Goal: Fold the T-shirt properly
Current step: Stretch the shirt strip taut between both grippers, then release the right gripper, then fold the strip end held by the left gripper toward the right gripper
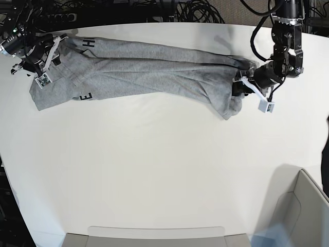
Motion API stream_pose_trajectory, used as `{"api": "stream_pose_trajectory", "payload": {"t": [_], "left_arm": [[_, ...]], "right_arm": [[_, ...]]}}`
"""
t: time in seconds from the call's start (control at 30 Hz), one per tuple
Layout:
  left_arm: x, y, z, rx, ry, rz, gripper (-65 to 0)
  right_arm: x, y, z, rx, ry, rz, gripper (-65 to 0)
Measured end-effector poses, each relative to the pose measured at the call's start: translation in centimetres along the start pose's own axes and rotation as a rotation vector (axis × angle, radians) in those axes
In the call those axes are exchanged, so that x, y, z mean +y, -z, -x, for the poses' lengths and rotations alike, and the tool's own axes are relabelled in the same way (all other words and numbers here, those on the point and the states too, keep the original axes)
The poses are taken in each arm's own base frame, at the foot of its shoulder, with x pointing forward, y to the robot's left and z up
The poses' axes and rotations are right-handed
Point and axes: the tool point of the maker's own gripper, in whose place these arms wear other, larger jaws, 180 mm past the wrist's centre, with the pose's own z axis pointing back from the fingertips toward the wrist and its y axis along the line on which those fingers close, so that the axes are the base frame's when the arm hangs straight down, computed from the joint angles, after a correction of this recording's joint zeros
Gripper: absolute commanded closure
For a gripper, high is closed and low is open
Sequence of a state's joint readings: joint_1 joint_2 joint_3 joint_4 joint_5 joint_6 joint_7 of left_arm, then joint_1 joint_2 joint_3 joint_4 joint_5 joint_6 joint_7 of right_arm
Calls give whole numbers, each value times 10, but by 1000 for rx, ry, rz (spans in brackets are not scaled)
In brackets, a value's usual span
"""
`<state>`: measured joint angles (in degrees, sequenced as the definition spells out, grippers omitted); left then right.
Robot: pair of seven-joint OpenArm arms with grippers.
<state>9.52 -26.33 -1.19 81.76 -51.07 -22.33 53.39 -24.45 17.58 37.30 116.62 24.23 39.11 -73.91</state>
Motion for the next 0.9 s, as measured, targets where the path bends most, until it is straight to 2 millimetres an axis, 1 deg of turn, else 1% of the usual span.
{"api": "stream_pose_trajectory", "payload": {"t": [0.03,0.07,0.13,0.17,0.2,0.27,0.33,0.37,0.47,0.53,0.6,0.63,0.7,0.77,0.9], "left_arm": [[-3,1,5,16,9,5,-200],[-6,1,7,22,15,9,-171],[-10,2,10,31,50,38,-81],[-12,3,13,35,56,49,-20],[-13,3,13,35,64,62,0],[-9,5,17,45,61,72,0],[-1,5,22,57,60,68,0],[6,2,16,33,47,57,0],[37,-12,-2,-62,-19,-25,0],[66,-28,-7,-91,-66,-95,0],[91,-45,-14,-126,-109,-160,0],[105,-53,-21,-133,-100,-207,0],[128,-67,-29,-131,-105,-297,0],[138,-75,-31,-132,-109,-340,0],[145,-81,-40,-135,-101,-368,0]], "right_arm": [[0,0,0,0,0,-1,-228],[0,0,0,0,0,-1,-228],[0,0,0,0,0,-1,-228],[0,0,0,0,0,-1,-228],[0,0,0,0,0,-1,-228],[0,0,0,0,0,0,-228],[0,0,0,0,0,-1,-228],[0,0,0,0,0,0,-228],[-2,0,-4,-10,1,5,-228],[-6,-1,-10,-27,2,15,-228],[-5,-1,-10,-30,3,14,-228],[-4,0,-10,-30,9,11,-228],[-2,2,-15,-44,26,10,-228],[-2,3,-24,-77,43,10,-228],[-1,4,-36,-113,60,10,-228]]}}
